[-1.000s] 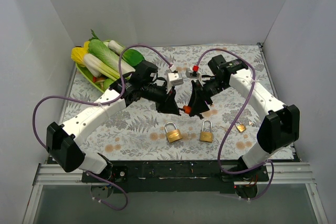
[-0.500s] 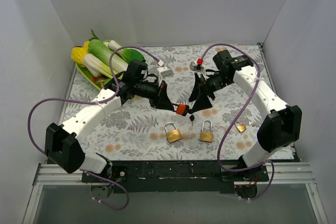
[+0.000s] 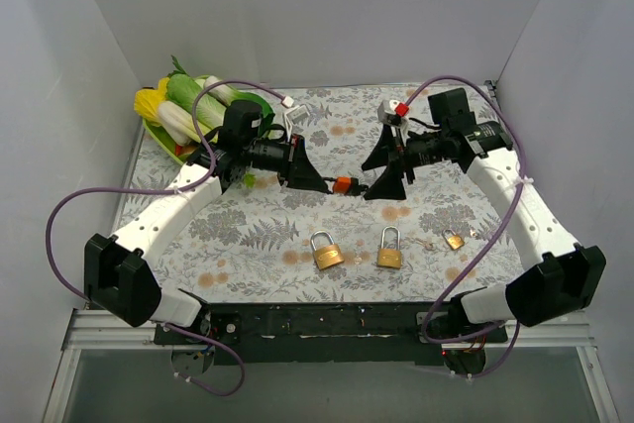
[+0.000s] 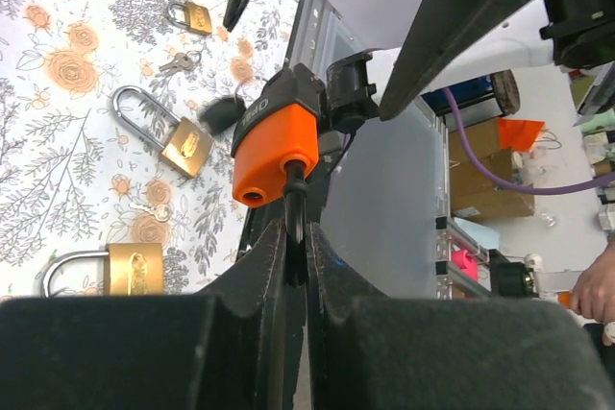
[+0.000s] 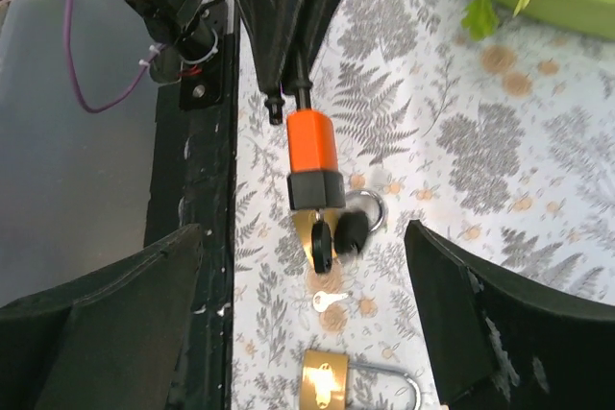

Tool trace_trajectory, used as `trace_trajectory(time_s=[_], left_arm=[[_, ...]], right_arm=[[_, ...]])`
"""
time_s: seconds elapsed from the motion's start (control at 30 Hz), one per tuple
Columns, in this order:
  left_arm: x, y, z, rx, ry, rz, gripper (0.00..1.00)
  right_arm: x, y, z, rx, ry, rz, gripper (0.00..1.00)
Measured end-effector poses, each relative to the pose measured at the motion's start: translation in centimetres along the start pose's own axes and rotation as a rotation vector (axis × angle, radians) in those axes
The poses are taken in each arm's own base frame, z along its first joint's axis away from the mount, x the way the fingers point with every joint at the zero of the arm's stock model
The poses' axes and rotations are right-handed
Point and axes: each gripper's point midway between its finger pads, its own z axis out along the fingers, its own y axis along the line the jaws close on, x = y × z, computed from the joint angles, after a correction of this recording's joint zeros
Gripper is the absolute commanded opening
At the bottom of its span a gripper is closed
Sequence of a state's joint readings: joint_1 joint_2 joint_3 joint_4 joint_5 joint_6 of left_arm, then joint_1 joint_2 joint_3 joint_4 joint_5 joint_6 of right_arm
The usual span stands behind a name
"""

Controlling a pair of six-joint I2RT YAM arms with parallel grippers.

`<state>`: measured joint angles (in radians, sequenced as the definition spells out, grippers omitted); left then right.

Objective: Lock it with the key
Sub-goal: Lock the lock.

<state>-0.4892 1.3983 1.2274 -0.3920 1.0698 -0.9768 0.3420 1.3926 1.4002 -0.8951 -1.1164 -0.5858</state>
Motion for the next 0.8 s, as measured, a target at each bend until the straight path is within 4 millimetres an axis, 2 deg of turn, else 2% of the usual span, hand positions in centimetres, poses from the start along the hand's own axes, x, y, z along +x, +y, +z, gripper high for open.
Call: trace_trajectory(time_s=[0.17, 0.3, 0.4, 0.53, 0.63, 0.67, 0.73, 0.8], left_arm=[[-0.4, -0.7, 0.0, 0.028, -0.009, -0.027, 0.0], [-0.9, -1.4, 0.0, 0.051, -0.019, -0.041, 0.0], [-1.2, -2.0, -0.2, 0.062, -0.028, -0.039, 0.0], [-1.6, -2.7, -0.5, 0.071, -0.045, -0.015, 0.0], [-1.8, -3.1, -0.6, 0.074, -0.055, 0.007, 0.0], [-1.7, -3.2, -0.7, 0.075, -0.056, 0.011, 0.0], [-1.7, -3.3, -0.8, 0.075, -0.058, 0.024, 0.0], [-1.7, -3.3, -0.8, 0.071, -0.059, 0.04, 0.0]], right_arm=[[-2.2, 1.1, 0.5, 0.022, -0.027, -0.128, 0.92], [-2.5, 1.6, 1.8, 0.019, -0.009, -0.183, 0.86], [-2.2, 1.7, 2.6, 0.022, 0.012, -0.195, 0.78], [-2.0, 1.6, 3.4, 0.026, 0.031, -0.197, 0.58], [-1.8, 1.6, 3.7, 0.029, 0.042, -0.191, 0.31], [-1.7, 1.5, 3.7, 0.031, 0.045, -0.194, 0.17], [-1.6, 1.5, 3.8, 0.032, 0.048, -0.189, 0.03], [-1.5, 1.6, 3.9, 0.02, 0.05, -0.177, 0.01]])
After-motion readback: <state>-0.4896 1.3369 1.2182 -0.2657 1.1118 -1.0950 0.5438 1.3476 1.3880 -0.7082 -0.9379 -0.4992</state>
